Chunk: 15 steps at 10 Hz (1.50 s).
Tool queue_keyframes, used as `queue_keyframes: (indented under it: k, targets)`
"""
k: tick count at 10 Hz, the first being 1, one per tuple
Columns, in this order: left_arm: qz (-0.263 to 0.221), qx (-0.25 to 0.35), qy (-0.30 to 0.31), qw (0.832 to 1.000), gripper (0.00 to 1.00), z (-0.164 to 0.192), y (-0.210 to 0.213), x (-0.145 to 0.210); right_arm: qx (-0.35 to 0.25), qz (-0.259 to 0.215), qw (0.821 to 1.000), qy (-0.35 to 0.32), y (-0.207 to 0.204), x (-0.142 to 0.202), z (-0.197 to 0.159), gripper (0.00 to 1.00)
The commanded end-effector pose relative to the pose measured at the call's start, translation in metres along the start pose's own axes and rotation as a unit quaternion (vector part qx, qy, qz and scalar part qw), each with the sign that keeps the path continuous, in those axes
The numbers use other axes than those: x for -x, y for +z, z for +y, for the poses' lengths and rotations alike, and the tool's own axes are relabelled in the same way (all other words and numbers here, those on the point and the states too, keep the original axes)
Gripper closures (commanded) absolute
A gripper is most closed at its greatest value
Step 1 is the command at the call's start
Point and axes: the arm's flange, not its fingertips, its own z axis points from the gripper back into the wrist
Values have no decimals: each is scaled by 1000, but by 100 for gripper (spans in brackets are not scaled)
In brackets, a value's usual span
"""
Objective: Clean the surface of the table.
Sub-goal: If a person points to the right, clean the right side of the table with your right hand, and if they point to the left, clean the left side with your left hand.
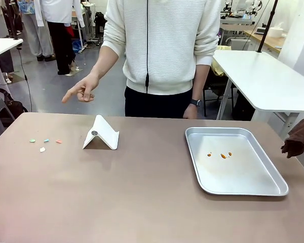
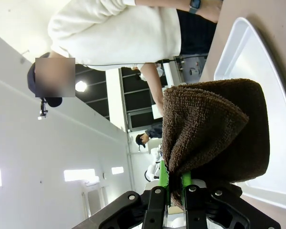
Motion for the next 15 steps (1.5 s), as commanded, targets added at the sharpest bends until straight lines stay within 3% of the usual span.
queue_keyframes:
  k: [1,7,13,15]
  targets:
    - [-45,-27,24,998,78,-2,-13,3,-1,6,1000,-6,3,3,7,100]
    - [-158,-112,39,980,78,-8,-65,-18,-1,6,1000,-6,3,3,7,100]
    - [-112,-170,75,976,78,4,-99,-48,-1,6,1000,-6,3,3,7,100]
    - [-133,-197,68,969,78,15,-106,-52,-1,6,1000,-6,3,3,7,100]
